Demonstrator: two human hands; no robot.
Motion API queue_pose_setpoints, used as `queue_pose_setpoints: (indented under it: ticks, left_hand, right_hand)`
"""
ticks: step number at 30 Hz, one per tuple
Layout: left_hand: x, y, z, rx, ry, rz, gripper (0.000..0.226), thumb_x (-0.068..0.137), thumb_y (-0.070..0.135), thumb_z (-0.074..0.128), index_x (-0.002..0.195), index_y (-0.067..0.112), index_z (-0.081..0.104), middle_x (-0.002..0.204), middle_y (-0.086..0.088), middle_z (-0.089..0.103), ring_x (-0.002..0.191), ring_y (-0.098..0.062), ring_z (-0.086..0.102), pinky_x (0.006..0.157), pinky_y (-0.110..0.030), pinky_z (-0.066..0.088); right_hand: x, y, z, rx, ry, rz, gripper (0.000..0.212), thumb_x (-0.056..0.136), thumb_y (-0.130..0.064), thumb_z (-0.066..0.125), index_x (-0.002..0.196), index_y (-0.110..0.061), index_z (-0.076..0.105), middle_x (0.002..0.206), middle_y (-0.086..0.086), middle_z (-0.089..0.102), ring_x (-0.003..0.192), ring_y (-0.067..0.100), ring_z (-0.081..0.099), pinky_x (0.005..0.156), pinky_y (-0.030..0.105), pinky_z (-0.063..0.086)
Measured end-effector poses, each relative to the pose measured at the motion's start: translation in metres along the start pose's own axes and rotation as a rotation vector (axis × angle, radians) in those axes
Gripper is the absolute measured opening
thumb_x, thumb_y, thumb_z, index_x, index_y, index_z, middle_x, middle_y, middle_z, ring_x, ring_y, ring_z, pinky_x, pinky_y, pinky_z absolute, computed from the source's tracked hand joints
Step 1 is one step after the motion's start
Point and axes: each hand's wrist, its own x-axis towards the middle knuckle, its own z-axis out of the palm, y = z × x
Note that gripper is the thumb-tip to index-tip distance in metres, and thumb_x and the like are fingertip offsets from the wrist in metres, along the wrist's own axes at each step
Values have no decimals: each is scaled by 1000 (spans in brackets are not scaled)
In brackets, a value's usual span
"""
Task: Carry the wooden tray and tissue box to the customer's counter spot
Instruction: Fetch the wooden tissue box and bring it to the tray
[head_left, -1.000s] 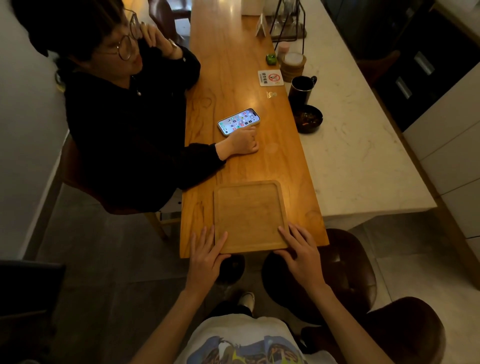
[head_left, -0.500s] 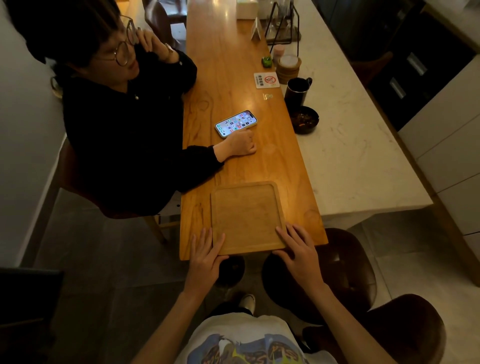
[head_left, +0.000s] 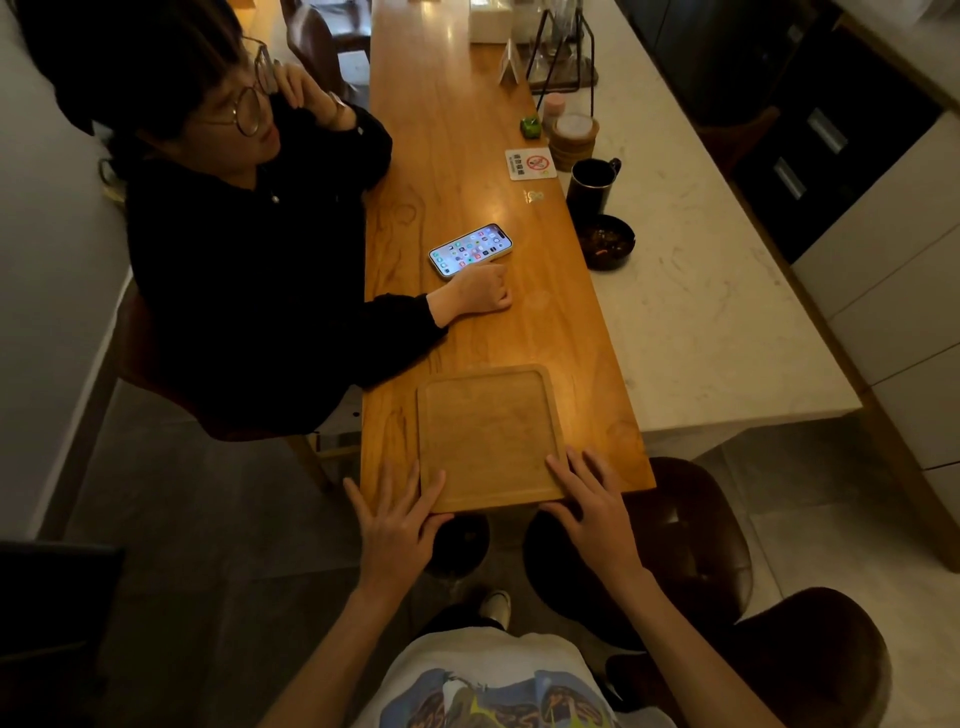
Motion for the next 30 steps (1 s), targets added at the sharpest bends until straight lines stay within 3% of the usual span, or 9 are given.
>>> queue_pose_setpoints:
  ticks: [4,17,20,24,27,30]
  left_hand:
    - [0,-1,-1,-40,-30,-10,59,98,57,31,143,23,49,149,-13,45,144,-41,27,111,-72,16]
    - [1,-2,-9,-21,-105,-13,59,99,55,32,146,22,45,151,-14,40,144,-39,31,111,-72,18]
    - [-2,0,-13,-3,-126,-69,61,94,55,42,147,24,44,153,-15,38,144,-39,29,113,-71,15]
    - [-7,8,-16,38,-192,-161,63,93,57,36,148,28,42,154,-20,36,144,-41,28,112,-70,17]
    - [-6,10,-18,41,-220,-178,63,92,57,34,148,29,42,152,-21,39,143,-41,30,109,-72,23]
    - [-6,12,-19,-2,-193,-172,64,93,57,35,151,29,36,156,-18,33,146,-39,24,112,-71,19]
  right_hand:
    - [1,-2,0,-5,7,7,67,84,-33,72,145,-26,46,149,1,47,141,25,34,112,41,35]
    - [1,-5,-2,-52,-2,9,67,85,-34,72,146,-27,45,149,2,47,141,24,35,109,44,42]
    - [-2,-4,-2,-143,-13,-33,68,89,-41,64,149,-23,39,151,3,44,143,25,34,115,48,35]
    - [-10,-7,0,-245,5,-48,64,91,-37,61,149,-20,40,151,6,44,144,29,33,117,56,26]
    - [-10,-7,1,-257,-14,-39,65,91,-35,62,149,-19,39,151,7,44,143,30,34,117,57,25]
    - [-8,-11,-3,-195,-42,-23,67,93,-39,59,152,-20,34,155,3,38,146,28,30,120,55,20]
